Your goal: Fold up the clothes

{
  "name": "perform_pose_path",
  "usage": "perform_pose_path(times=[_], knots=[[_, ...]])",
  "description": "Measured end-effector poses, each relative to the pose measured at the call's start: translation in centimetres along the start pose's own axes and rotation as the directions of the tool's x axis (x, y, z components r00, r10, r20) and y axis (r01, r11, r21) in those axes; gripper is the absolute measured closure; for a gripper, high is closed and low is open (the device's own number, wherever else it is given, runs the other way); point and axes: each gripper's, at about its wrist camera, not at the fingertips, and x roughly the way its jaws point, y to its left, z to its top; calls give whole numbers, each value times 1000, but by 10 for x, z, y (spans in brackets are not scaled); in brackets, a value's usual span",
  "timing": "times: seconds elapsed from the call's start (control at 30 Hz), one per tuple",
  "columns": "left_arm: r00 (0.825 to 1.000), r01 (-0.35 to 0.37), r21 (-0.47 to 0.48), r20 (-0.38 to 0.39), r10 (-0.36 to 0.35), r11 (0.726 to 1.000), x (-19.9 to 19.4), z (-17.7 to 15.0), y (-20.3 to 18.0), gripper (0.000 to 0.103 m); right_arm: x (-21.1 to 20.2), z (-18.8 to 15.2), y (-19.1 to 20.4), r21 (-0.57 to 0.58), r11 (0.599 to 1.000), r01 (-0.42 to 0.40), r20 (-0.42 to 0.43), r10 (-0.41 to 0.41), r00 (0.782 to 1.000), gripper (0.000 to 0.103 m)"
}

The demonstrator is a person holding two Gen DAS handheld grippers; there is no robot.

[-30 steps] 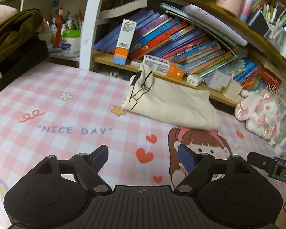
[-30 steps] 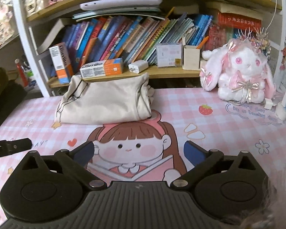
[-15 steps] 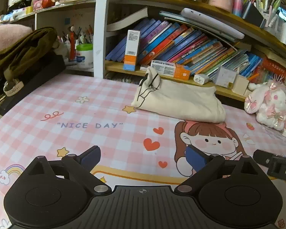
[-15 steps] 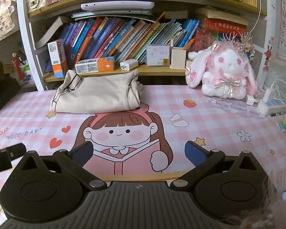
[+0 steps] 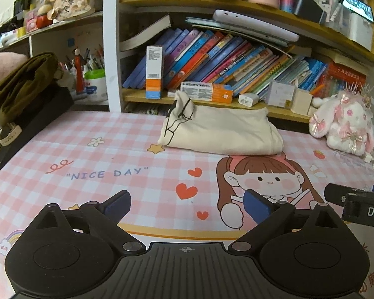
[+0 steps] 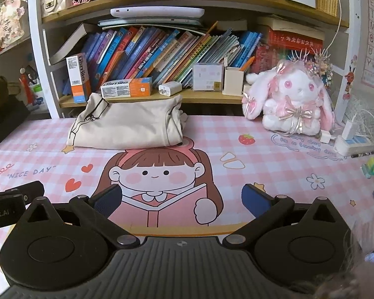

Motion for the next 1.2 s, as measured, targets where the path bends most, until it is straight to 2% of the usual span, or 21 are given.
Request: perform_pose_path(times=[0.4,1.2], knots=[[1000,0,31,10,0,1000,-3,0,-2,4,1,-1,1,11,1000,0,-3,0,1000,0],[1000,17,43,-22,-16,999,3,-2,-3,4,5,-5,10,-12,1000,-5,-27,5,1000,0]])
